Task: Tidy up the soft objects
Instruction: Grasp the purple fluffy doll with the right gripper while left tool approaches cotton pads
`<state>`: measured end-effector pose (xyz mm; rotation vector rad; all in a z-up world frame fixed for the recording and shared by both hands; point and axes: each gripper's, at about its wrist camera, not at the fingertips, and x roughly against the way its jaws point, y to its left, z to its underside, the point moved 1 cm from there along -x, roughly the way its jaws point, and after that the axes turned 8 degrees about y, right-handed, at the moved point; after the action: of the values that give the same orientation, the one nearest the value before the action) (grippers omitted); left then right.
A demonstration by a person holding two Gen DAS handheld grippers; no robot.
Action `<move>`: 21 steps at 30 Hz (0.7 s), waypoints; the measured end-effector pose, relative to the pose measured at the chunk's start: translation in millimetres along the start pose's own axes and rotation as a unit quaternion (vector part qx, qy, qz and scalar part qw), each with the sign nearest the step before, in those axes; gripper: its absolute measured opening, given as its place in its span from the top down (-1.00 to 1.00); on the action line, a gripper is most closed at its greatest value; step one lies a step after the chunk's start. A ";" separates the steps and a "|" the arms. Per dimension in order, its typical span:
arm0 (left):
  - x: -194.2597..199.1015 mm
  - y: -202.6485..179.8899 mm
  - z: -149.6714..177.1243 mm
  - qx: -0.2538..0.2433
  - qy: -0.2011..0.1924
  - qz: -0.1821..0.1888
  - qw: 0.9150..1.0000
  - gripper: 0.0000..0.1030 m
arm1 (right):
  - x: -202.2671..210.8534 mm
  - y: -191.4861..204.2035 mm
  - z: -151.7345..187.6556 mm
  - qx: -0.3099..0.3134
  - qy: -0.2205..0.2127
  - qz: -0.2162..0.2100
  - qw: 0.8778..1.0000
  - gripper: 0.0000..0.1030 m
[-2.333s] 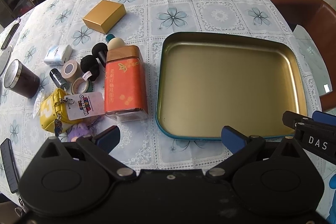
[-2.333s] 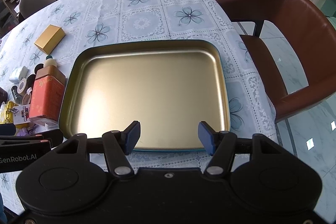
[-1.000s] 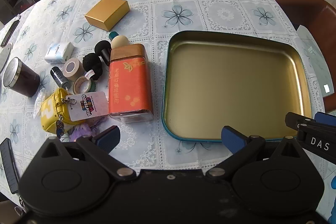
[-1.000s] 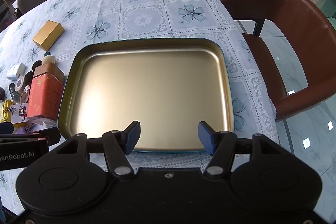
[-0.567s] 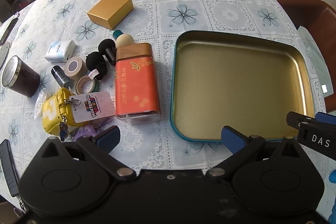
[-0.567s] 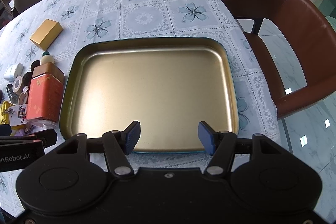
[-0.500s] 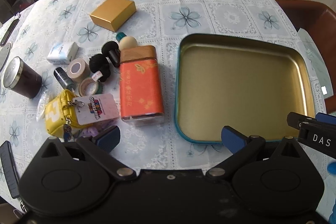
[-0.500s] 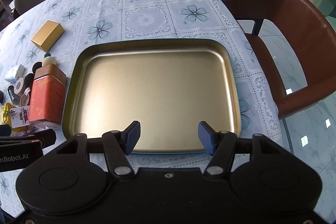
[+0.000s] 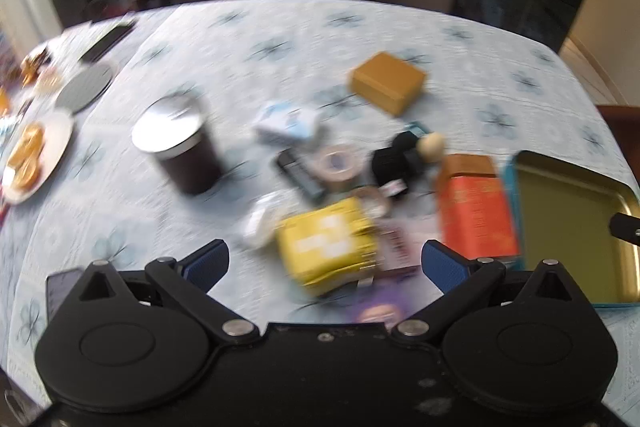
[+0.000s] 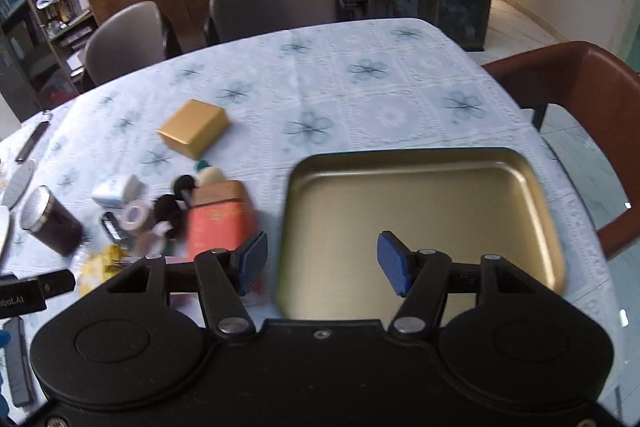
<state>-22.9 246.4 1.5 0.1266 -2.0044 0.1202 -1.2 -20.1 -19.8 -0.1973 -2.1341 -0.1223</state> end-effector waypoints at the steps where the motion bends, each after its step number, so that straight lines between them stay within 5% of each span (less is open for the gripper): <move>1: -3.4 15.9 2.0 0.010 0.009 -0.001 1.000 -1.00 | -3.4 12.4 1.9 0.008 0.008 -0.010 1.000 -0.14; 6: -20.8 85.1 15.2 0.030 0.042 -0.030 0.998 -1.00 | -26.5 79.9 22.4 0.094 0.061 -0.036 0.993 -0.14; 10: -32.9 119.9 18.9 0.030 0.069 -0.015 0.997 -0.98 | -49.0 128.3 42.4 0.157 0.099 -0.042 0.982 -0.14; 15: -45.6 140.3 17.3 0.010 0.081 -0.016 0.997 -0.98 | -74.5 163.4 64.4 0.178 0.163 -0.049 0.969 0.01; 21: -61.5 135.5 -3.0 -0.023 0.083 0.023 0.996 -0.98 | -99.4 180.8 77.9 0.182 0.177 0.009 0.967 0.01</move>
<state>-13.8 383.0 -56.8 0.0400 -1.8426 0.1102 21.5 161.0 -143.6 0.0215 -1.7590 0.2304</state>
